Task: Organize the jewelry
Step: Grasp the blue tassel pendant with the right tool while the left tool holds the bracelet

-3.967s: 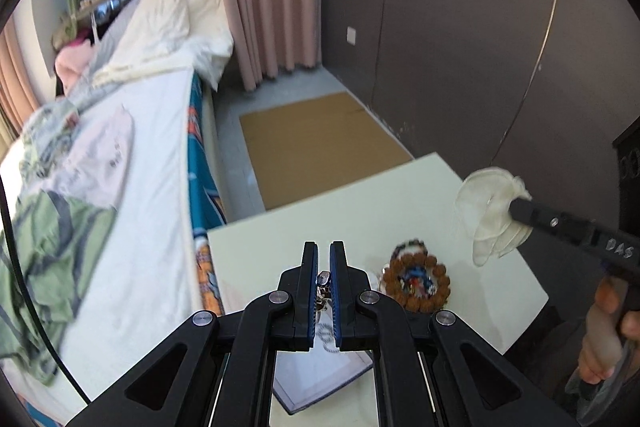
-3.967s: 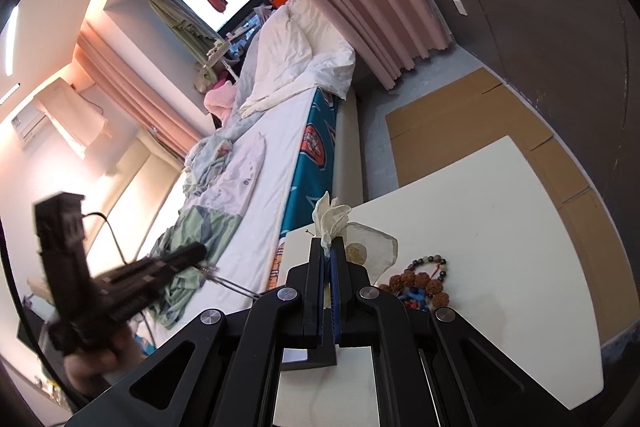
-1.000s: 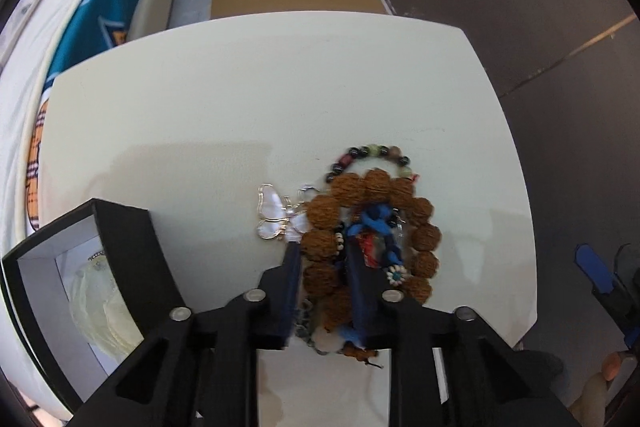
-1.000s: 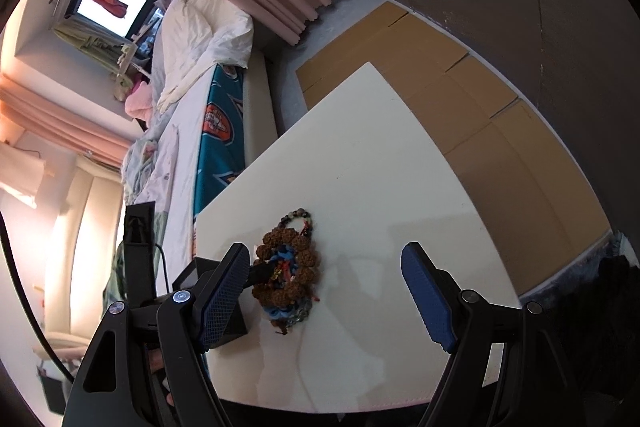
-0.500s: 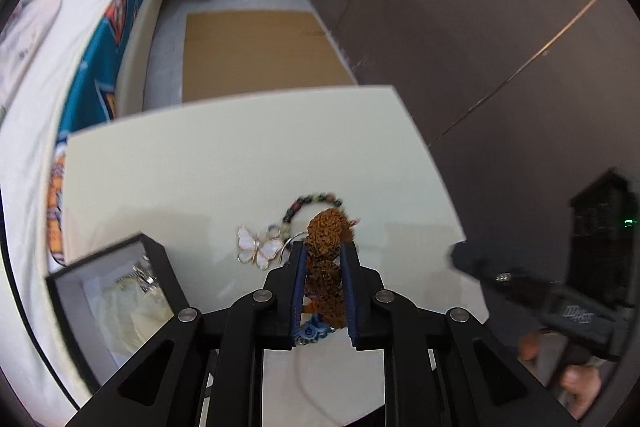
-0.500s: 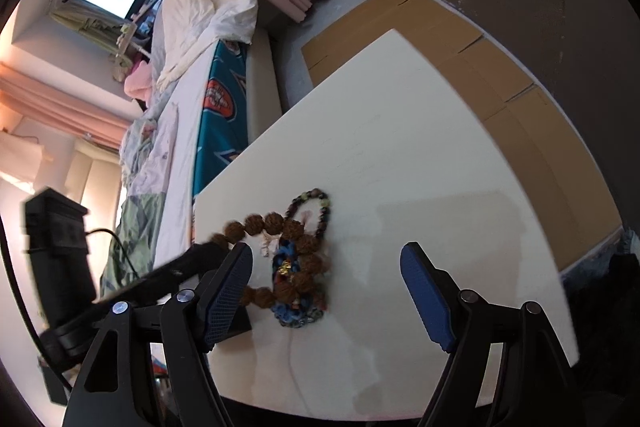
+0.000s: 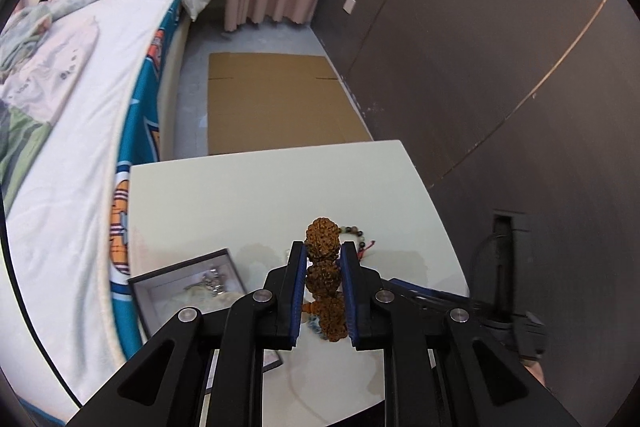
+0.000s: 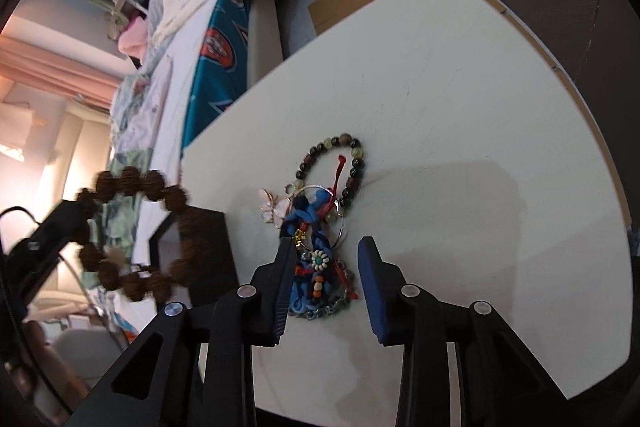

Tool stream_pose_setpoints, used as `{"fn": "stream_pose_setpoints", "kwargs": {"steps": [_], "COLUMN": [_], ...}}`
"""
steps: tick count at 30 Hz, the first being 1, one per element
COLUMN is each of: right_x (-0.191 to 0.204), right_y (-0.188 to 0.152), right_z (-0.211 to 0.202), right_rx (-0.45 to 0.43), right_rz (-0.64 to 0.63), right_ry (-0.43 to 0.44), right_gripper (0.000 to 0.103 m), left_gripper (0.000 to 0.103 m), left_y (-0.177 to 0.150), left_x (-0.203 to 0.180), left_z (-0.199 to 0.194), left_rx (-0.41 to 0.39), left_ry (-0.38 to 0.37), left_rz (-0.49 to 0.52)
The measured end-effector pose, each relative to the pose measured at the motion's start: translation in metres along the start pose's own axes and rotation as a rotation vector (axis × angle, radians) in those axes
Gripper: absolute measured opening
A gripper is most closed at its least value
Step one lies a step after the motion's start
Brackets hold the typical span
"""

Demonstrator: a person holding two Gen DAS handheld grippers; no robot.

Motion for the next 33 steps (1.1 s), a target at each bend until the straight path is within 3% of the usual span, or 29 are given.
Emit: {"fn": "stream_pose_setpoints", "kwargs": {"steps": [7, 10, 13, 24, 33], "right_x": [0.011, 0.017, 0.023, 0.061, 0.09], "right_y": [-0.004, -0.008, -0.009, -0.009, -0.004], "right_z": [0.025, 0.032, 0.027, -0.037, -0.058], "right_rx": [0.033, 0.038, 0.005, -0.142, -0.194], "right_rz": [-0.032, -0.069, -0.095, -0.159, -0.173], "right_ry": [-0.08, -0.106, -0.132, -0.07, -0.002], "right_gripper": [0.031, 0.014, 0.012, 0.011, 0.011], "left_gripper": [0.018, 0.018, 0.018, 0.018, 0.018], "left_y": [-0.003, -0.005, -0.008, -0.022, -0.031], "left_x": [0.011, 0.015, 0.02, 0.056, 0.07], "left_z": [-0.027, -0.041, -0.055, -0.1, -0.115], "left_rx": [-0.04, -0.057, -0.077, -0.132, -0.144], "left_ry": [0.006, 0.011, 0.021, 0.044, 0.051], "left_rz": [-0.013, -0.015, -0.02, -0.069, -0.081]}}
Point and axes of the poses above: each gripper's, at about its wrist camera, not at the fingertips, and z roughly the way its jaws point, x to its left, y to its top, the point moved 8 cm from there along z, roughly the way its jaws point, and after that the axes turned 15 degrees about -y, right-handed, at the moved point
